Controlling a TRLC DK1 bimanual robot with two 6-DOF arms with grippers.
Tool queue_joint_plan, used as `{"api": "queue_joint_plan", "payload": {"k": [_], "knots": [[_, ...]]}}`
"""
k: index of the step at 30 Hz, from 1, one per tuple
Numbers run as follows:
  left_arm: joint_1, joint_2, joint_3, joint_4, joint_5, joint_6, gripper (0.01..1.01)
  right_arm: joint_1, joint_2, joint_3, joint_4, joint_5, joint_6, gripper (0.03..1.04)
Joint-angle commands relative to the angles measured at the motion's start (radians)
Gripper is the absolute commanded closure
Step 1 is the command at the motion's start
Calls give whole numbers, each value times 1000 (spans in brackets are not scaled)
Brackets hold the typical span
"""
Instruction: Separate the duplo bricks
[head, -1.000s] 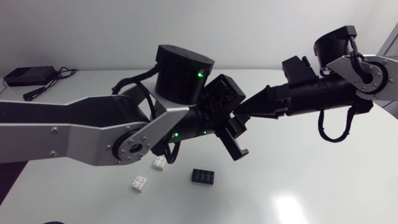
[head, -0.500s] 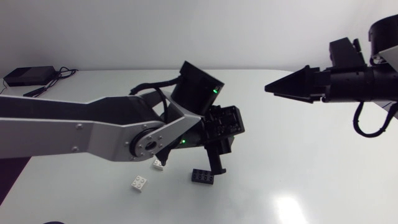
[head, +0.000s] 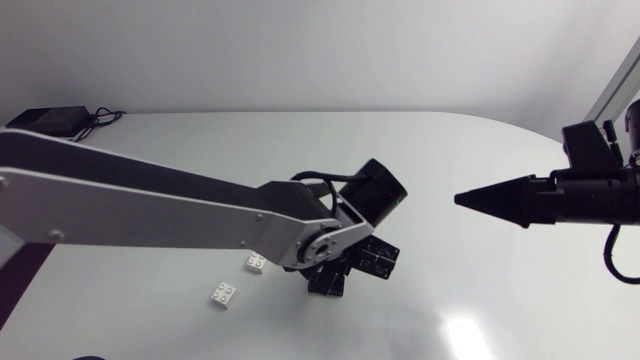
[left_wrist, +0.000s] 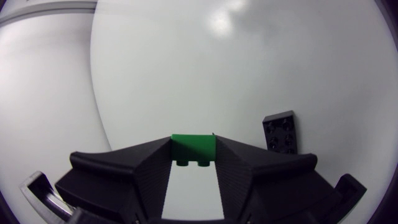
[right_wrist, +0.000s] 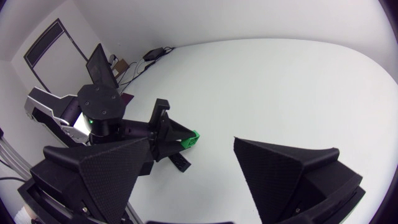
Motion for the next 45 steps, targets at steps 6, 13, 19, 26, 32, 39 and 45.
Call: {"api": "queue_joint_plan", "payload": {"k": [6,13,19,26,32,39,45], "knots": [[-8,129,84,-25,-130,240,692,-55,-59,-78,-64,-14,-109,75],[-8,177,128,-20,-221,394,692,-135,-57,-107,-121,-67,-204,75],[-18,192,136,-12,-247,481,692,-167,-56,-119,-149,-85,-252,75],[-33,217,125,-54,-256,538,697,-216,-46,-121,-195,-110,-324,75],[-19,253,127,-64,-310,593,713,-246,-19,-125,-218,-128,-384,75],[-13,284,157,-72,-342,628,711,-247,-3,-119,-218,-134,-396,75],[-24,290,183,-72,-340,627,239,-247,0,-118,-218,-133,-401,75]]}}
